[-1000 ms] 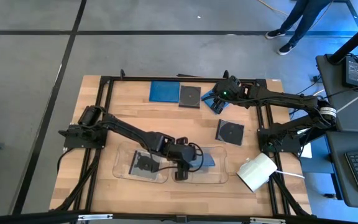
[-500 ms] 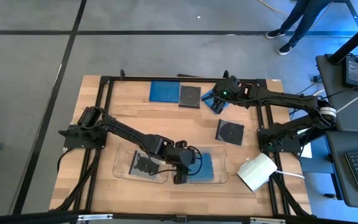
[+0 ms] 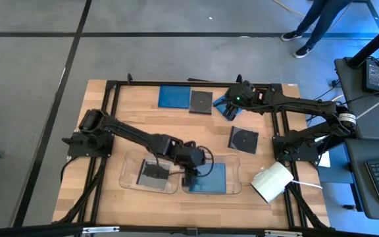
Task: Pick & place jewel cases by type
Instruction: Put the left blue CD case into the right transparent bin
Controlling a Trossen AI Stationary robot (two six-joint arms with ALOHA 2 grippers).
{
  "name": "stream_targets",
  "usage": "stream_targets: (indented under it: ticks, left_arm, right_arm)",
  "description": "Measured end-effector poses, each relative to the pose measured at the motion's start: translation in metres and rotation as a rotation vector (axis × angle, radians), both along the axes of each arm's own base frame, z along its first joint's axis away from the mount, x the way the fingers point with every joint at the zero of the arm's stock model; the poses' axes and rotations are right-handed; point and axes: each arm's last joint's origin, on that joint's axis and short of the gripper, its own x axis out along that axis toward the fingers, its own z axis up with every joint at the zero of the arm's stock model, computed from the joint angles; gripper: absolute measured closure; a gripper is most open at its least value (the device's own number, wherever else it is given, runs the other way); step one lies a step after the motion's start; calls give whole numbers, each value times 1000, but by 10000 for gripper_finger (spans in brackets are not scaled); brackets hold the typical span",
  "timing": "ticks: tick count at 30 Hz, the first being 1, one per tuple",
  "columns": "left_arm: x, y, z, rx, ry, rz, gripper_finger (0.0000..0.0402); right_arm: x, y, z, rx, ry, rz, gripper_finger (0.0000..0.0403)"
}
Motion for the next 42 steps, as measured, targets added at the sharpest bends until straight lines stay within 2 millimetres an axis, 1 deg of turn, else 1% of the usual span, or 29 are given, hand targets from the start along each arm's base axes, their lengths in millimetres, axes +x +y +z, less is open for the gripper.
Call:
stream_targets:
  ticks: [4, 7, 11, 14, 16, 19, 22, 24, 28, 31, 35, 38, 42]
  left_arm:
    - [-7, 27, 17, 58, -4, 9, 242]
    - [-14, 53, 29, 114, -40, 14, 240]
    - [-32, 93, 37, 186, -68, 28, 241]
    - [-53, 127, 34, 232, -94, 78, 242]
    - [-69, 150, 26, 265, -122, 122, 241]
    - [-89, 183, 9, 294, -208, 238, 240]
    - [-107, 212, -15, 318, -252, 348, 242]
    - [-118, 226, -29, 329, -260, 409, 244]
    - [-133, 247, -47, 310, -278, 527, 242]
    - [-139, 258, -50, 287, -307, 608, 240]
    - [-146, 269, -51, 282, -302, 710, 242]
    - [-151, 274, -51, 278, -298, 793, 242]
    - [-153, 278, -53, 286, -284, 827, 240]
  right_arm:
    - [1, 1, 0, 22, -12, 18, 204]
    - [2, 1, 0, 36, -25, 32, 204]
    - [2, 1, 1, 38, -33, 36, 204]
    - [2, 1, 0, 38, -33, 37, 204]
    - [3, 1, 1, 36, -38, 37, 204]
    - [3, 1, 1, 36, -42, 34, 204]
    - [4, 0, 2, 51, -84, 0, 204]
    - [6, 0, 4, 48, -117, -8, 204]
    - [8, -1, 6, 40, -154, -12, 204]
    - [10, -2, 8, 33, -185, -15, 204]
    - [16, -4, 9, 37, -253, -41, 204]
    - [23, -7, 4, 39, -267, -46, 204]
    - [36, -11, -10, 42, -263, -46, 204]
